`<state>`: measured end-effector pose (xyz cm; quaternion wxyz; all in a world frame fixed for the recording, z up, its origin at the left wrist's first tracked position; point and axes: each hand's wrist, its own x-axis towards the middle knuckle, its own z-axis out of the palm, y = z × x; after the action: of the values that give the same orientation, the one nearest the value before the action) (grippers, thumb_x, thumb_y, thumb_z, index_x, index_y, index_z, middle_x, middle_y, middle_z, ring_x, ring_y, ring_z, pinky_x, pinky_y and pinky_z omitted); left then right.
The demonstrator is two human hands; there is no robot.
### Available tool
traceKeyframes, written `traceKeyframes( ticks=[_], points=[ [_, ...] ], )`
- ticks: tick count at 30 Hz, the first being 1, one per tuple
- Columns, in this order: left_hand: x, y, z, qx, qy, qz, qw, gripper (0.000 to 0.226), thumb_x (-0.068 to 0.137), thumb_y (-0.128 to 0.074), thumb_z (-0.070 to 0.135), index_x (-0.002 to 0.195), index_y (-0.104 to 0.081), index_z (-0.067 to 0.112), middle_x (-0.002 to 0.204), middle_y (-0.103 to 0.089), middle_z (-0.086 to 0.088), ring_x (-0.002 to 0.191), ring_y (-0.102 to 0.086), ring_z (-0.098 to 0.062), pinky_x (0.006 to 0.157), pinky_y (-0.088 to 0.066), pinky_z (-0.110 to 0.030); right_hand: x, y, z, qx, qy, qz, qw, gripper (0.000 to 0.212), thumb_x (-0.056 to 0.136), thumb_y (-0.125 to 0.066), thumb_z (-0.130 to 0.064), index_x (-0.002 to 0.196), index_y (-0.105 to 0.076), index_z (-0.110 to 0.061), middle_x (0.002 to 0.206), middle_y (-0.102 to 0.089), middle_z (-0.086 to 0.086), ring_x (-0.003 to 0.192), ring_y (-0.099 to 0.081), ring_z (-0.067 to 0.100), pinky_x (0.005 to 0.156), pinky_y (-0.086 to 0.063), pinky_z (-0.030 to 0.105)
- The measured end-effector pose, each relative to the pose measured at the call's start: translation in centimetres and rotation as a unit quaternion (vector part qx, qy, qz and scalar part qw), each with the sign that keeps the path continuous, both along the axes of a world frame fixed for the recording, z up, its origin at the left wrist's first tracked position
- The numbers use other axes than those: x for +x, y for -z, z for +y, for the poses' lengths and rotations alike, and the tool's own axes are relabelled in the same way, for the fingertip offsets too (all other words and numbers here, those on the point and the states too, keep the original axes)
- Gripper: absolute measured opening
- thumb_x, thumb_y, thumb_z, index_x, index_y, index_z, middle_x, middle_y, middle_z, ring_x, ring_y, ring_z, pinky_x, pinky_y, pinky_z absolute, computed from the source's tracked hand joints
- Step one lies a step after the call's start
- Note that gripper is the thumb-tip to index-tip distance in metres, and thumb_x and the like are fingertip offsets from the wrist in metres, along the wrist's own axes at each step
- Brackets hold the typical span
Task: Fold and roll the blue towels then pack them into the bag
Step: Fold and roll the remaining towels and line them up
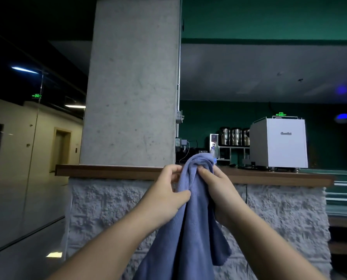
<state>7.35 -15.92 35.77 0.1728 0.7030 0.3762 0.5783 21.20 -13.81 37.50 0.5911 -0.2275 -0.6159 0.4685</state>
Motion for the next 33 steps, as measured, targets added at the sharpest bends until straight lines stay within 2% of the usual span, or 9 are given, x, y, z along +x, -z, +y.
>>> traceKeyframes(
  ticks=[4, 7, 11, 16, 19, 22, 26, 30, 33],
  points=[
    [-0.7, 0.9, 0.6, 0.0, -0.022, 0.046, 0.999, 0.014, 0.079, -0.066, 0.024, 0.088, -0.055, 0.023, 0.092, -0.066, 0.009, 0.077, -0.06, 0.0, 0.083, -0.048, -0.029, 0.1, 0.1, 0.7, -0.011, 0.049, 0.057, 0.997, 0.021, 0.098, -0.046, -0.02, 0.11, -0.062, -0.016, 0.102, -0.072, 0.01, 0.096, -0.068, 0.023, 0.088, -0.052, 0.039],
    [-2.0, 1.2, 1.0, 0.004, -0.064, 0.082, 0.995, 0.044, 0.071, -0.055, 0.054, 0.067, -0.051, 0.011, 0.061, -0.052, 0.004, 0.059, -0.044, -0.008, 0.061, -0.039, -0.036, 0.5, -0.1, 1.0, -0.018, 0.05, 0.067, 0.996, 0.02, 0.098, -0.046, -0.02, 0.108, -0.064, -0.018, 0.1, -0.072, 0.008, 0.096, -0.068, 0.023, 0.084, -0.054, 0.037],
    [-3.2, 1.1, 1.2, -0.013, -0.11, 0.097, 0.989, 0.041, 0.08, -0.058, 0.05, 0.057, -0.046, 0.019, 0.054, -0.039, 0.007, 0.053, -0.034, -0.008, 0.054, -0.025, -0.029, 1.0, -0.1, 1.3, -0.036, 0.07, 0.068, 0.995, 0.021, 0.098, -0.044, -0.02, 0.102, -0.065, -0.019, 0.095, -0.073, 0.007, 0.088, -0.07, 0.022, 0.072, -0.054, 0.032],
    [-3.2, 0.9, 0.8, -0.033, -0.115, 0.051, 0.991, 0.034, 0.091, -0.057, 0.028, 0.06, -0.048, 0.018, 0.056, -0.043, 0.004, 0.055, -0.037, -0.01, 0.056, -0.028, -0.028, 0.8, 0.4, 1.6, -0.06, 0.09, 0.039, 0.993, 0.023, 0.099, -0.044, -0.022, 0.096, -0.063, -0.009, 0.085, -0.072, 0.008, 0.077, -0.067, 0.019, 0.066, -0.052, 0.03],
    [-2.5, 0.5, 0.3, -0.06, -0.064, -0.043, 0.995, 0.017, 0.089, -0.06, 0.029, 0.08, -0.061, 0.013, 0.074, -0.064, -0.005, 0.068, -0.053, -0.015, 0.068, -0.043, -0.034, 0.4, 0.9, 1.7, -0.067, 0.092, -0.006, 0.993, 0.022, 0.095, -0.05, -0.014, 0.09, -0.056, 0.007, 0.087, -0.064, 0.015, 0.079, -0.059, 0.025, 0.073, -0.044, 0.034],
    [-1.5, 0.3, -0.3, -0.091, 0.018, -0.147, 0.985, 0.015, 0.09, -0.061, 0.02, 0.103, -0.06, 0.013, 0.09, -0.07, -0.006, 0.078, -0.063, -0.011, 0.074, -0.05, -0.027, -0.2, 1.1, 1.4, -0.062, 0.039, -0.026, 0.997, 0.008, 0.089, -0.051, -0.003, 0.088, -0.059, -0.006, 0.083, -0.056, 0.018, 0.077, -0.049, 0.025, 0.069, -0.037, 0.034],
    [-1.2, 0.6, -0.1, -0.087, 0.025, -0.102, 0.991, 0.037, 0.087, -0.064, 0.025, 0.121, -0.051, 0.028, 0.108, -0.069, -0.006, 0.103, -0.064, -0.015, 0.096, -0.048, -0.035, -1.1, 1.3, 0.2, -0.022, -0.009, -0.072, 0.997, 0.008, 0.084, -0.061, -0.003, 0.082, -0.055, -0.008, 0.079, -0.06, 0.016, 0.072, -0.055, 0.022, 0.062, -0.042, 0.031],
    [-1.4, 0.7, -0.2, -0.059, 0.0, -0.087, 0.994, 0.019, 0.088, -0.062, 0.013, 0.107, -0.061, 0.018, 0.1, -0.071, -0.001, 0.098, -0.065, -0.013, 0.099, -0.046, -0.04, -1.2, 1.4, -0.8, 0.033, -0.083, -0.112, 0.99, 0.016, 0.088, -0.053, 0.003, 0.085, -0.066, -0.007, 0.077, -0.066, 0.009, 0.067, -0.059, 0.016, 0.062, -0.047, 0.022],
    [-1.7, 0.5, -0.5, -0.056, -0.011, -0.132, 0.99, 0.009, 0.089, -0.06, 0.011, 0.096, -0.063, 0.016, 0.093, -0.072, -0.007, 0.095, -0.067, -0.023, 0.095, -0.047, -0.049, -0.9, 1.6, -0.9, 0.05, -0.101, -0.128, 0.985, 0.033, 0.087, -0.047, 0.01, 0.103, -0.07, -0.007, 0.099, -0.072, 0.011, 0.089, -0.067, 0.021, 0.084, -0.052, 0.033]
  ],
)
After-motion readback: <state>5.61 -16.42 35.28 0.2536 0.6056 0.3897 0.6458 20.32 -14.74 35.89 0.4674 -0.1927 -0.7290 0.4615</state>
